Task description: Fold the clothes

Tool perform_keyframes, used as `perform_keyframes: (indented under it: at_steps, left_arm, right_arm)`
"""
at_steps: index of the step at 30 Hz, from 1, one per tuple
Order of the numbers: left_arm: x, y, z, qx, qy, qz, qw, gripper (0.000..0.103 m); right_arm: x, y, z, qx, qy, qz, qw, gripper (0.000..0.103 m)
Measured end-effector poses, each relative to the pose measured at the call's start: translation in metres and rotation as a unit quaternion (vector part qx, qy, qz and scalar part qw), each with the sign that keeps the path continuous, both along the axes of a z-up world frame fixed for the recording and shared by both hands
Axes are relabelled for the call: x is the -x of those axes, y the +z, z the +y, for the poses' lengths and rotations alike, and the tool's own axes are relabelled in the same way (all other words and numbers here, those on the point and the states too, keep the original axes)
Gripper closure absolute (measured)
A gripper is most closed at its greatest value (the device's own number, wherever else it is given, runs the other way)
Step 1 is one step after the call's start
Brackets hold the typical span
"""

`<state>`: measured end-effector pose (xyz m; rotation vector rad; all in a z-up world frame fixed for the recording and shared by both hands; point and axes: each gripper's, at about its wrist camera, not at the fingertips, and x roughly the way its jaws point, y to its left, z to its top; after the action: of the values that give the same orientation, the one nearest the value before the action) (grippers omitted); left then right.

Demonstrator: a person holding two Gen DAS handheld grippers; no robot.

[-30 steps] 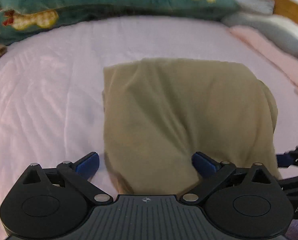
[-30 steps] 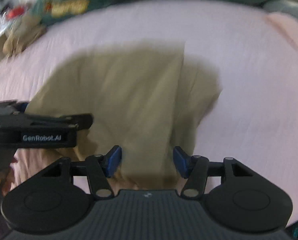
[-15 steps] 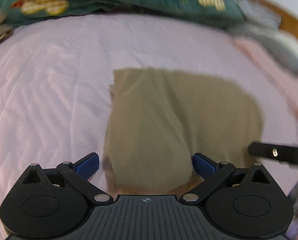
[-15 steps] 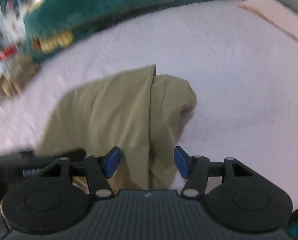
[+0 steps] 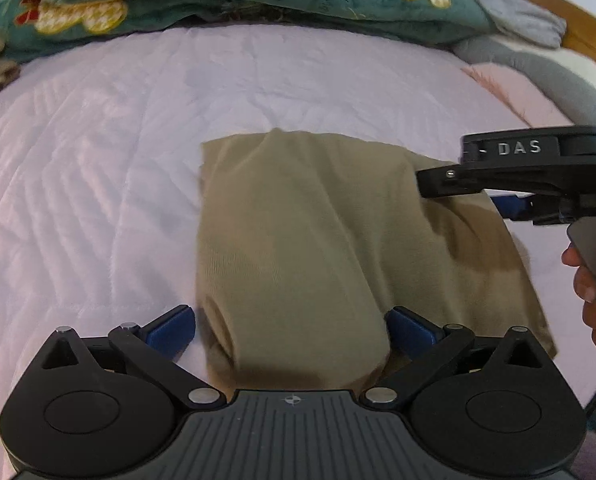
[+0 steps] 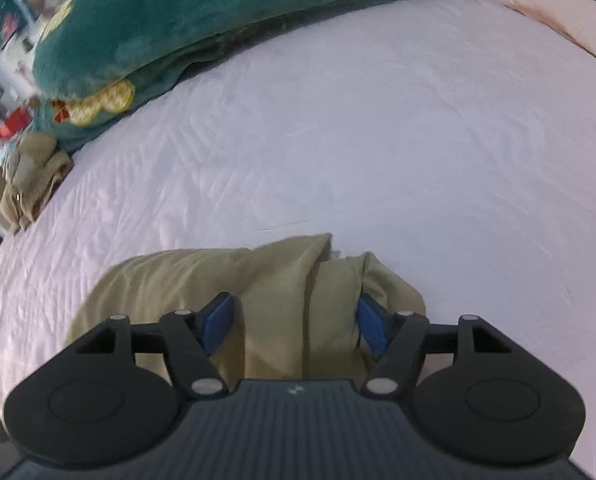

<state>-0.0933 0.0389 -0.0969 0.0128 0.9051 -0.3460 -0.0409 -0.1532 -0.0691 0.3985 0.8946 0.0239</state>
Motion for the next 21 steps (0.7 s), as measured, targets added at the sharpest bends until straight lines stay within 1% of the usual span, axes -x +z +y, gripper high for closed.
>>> perform_keyframes:
  at_steps: [1, 2, 3, 4, 5, 6, 7, 8, 10, 12, 14, 16, 21]
  left_arm:
    - [-0.001, 0.001, -0.004, -0.003, -0.003, -0.002, 1.0, 0.0]
    - [-0.002, 0.003, -0.006, 0.004, -0.005, -0.009, 0.9999, 0.003]
    - [0.0, 0.005, -0.009, 0.01, -0.01, -0.017, 0.9997, 0.007]
    - [0.001, 0.007, -0.012, 0.017, -0.015, -0.026, 0.9994, 0.019]
    - [0.003, 0.01, -0.016, 0.017, -0.02, -0.035, 0.999, 0.03]
    - [0.006, 0.013, -0.019, 0.017, -0.024, -0.045, 0.9986, 0.035]
    - [0.008, 0.015, -0.023, 0.017, -0.029, -0.054, 0.998, 0.046]
    - [0.008, 0.019, -0.024, 0.017, -0.032, -0.062, 0.9974, 0.055]
    - [0.008, 0.025, -0.028, 0.019, -0.038, -0.078, 0.9961, 0.065]
    - [0.006, 0.033, -0.034, 0.021, -0.053, -0.096, 0.9938, 0.067]
    - [0.004, 0.045, -0.052, 0.01, -0.086, -0.122, 0.9887, 0.067]
    - [-0.007, 0.06, -0.071, 0.014, -0.11, -0.141, 0.9838, 0.067]
    - [-0.041, 0.101, -0.145, 0.03, -0.183, -0.198, 0.9626, 0.066]
  right_arm:
    - [0.002, -0.001, -0.001, -0.001, 0.003, -0.005, 1.0, 0.039]
    - [0.004, -0.001, -0.001, 0.0, 0.009, -0.01, 1.0, 0.043]
    - [0.005, 0.0, -0.001, 0.006, 0.02, -0.015, 1.0, 0.059]
    - [0.007, 0.002, -0.001, 0.012, 0.031, -0.019, 0.999, 0.074]
    - [0.008, 0.004, 0.0, 0.019, 0.042, -0.024, 0.999, 0.08]
    - [0.008, 0.008, 0.002, 0.03, 0.053, -0.031, 0.998, 0.085]
    - [0.01, 0.011, 0.005, 0.043, 0.062, -0.039, 0.996, 0.087]
    - [0.013, 0.016, 0.008, 0.053, 0.066, -0.05, 0.995, 0.088]
    - [0.018, 0.026, 0.008, 0.056, 0.059, -0.078, 0.994, 0.089]
    - [0.026, 0.038, 0.005, 0.067, 0.048, -0.116, 0.99, 0.089]
    - [0.035, 0.054, -0.003, 0.086, 0.034, -0.145, 0.985, 0.089]
    - [0.041, 0.072, -0.021, 0.098, 0.011, -0.168, 0.981, 0.089]
    - [0.041, 0.107, -0.089, 0.135, -0.075, -0.202, 0.967, 0.089]
